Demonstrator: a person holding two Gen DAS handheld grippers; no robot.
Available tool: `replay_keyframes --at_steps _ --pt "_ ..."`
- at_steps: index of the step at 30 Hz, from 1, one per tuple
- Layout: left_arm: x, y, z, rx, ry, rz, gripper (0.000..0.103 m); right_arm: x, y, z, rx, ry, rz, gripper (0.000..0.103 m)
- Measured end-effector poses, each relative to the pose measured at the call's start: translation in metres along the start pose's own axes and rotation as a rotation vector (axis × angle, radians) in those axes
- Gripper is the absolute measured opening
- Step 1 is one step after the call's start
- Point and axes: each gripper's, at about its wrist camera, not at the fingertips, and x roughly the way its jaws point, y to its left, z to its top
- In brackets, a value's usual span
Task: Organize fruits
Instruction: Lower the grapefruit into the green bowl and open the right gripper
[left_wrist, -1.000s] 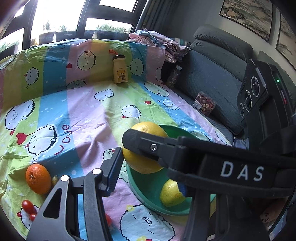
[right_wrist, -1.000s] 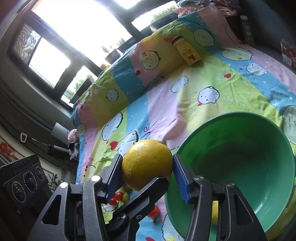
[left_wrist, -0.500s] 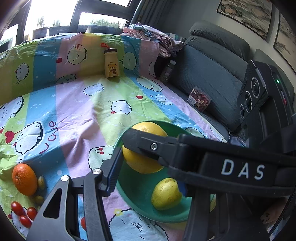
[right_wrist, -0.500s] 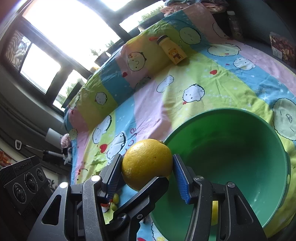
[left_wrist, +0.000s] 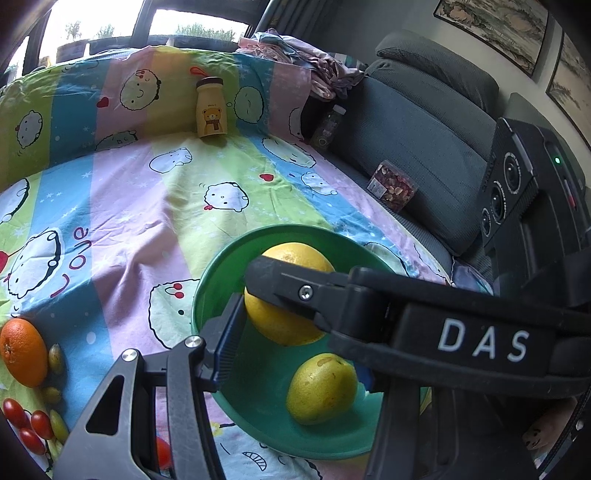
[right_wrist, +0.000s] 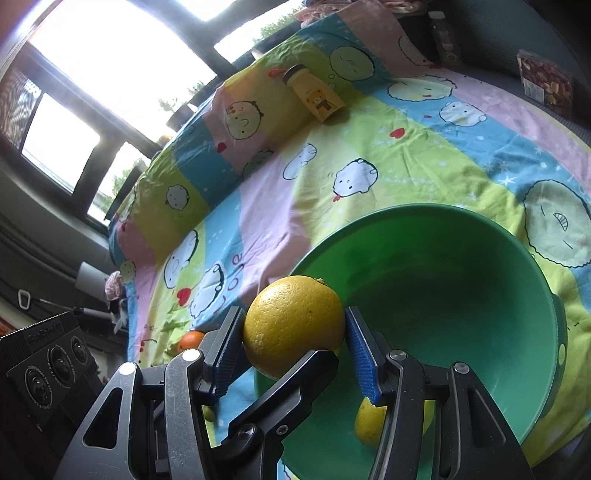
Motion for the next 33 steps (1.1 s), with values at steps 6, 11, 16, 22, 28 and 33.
replay_keyframes --at_steps 6,11,16,22,28,33 --pt "0.009 -0.002 -0.002 -0.008 0.021 -0.005 0.052 0.002 -0.01 0.0 0.02 0.015 -0.009 0.057" --pt "0.013 -0.002 -0.003 -0.013 0.037 -0.003 0.052 0.004 -0.013 0.0 0.031 0.027 -0.012 0.057" --pt "0.016 -0.001 -0.004 -0.02 0.051 0.002 0.052 0.008 -0.016 -0.001 0.039 0.042 -0.01 0.057" --pt "0.02 -0.001 -0.006 -0.028 0.065 0.008 0.052 0.012 -0.021 0.0 0.052 0.057 -0.008 0.057" --pt "0.025 0.001 -0.006 -0.04 0.089 0.026 0.052 0.016 -0.025 -0.001 0.063 0.079 -0.005 0.057" --pt "0.027 -0.001 -0.007 -0.039 0.092 0.049 0.052 0.018 -0.029 0.0 0.073 0.087 0.008 0.057"
